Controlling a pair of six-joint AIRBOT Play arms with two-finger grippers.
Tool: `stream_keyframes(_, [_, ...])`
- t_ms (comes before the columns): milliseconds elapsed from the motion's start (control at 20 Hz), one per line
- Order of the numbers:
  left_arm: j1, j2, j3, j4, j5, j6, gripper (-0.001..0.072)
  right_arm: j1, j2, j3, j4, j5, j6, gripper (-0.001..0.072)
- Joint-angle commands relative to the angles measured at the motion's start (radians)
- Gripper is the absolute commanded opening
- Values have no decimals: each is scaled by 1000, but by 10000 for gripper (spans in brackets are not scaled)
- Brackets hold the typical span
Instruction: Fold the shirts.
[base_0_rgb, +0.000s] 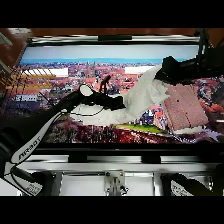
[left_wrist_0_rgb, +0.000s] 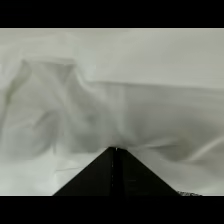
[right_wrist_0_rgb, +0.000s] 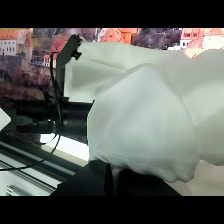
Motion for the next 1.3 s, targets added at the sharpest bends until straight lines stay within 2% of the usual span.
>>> stream_keyframes(0, [72,99,-1,82,-53,19,32,13,0,1,-3,27,5,47])
stream_keyframes(250, [334,368,0,138,-77,17,32,209,-103,1,-2,235,5,47])
stream_keyframes(400, [522,510,0,138,-82,17,32,377,-195,1,16,455,5,46])
stream_keyframes(500, [633,584,0,138,-126,17,33,468,-260,1,43,605,5,47])
stream_keyframes(600, [731,636,0,139,-204,21,32,529,-333,1,140,710,6,47])
stream_keyframes(800, [838,679,-1,139,-306,32,33,615,-466,1,236,846,16,47])
stream_keyframes(1000, [847,679,-1,139,-326,36,33,677,-573,1,326,906,47,48])
stream_keyframes(1050, [848,679,-1,139,-326,36,33,692,-591,1,332,942,54,79])
stream_keyframes(1100, [847,679,-1,139,-326,36,33,706,-603,1,333,990,68,249])
stream_keyframes(1150, [848,679,-1,139,-327,36,33,713,-609,1,334,1030,95,518])
stream_keyframes(1200, [848,679,-1,139,-329,36,33,712,-608,1,336,1042,95,566])
stream_keyframes(1250, [848,679,-1,139,-330,36,33,705,-600,1,327,1026,93,566])
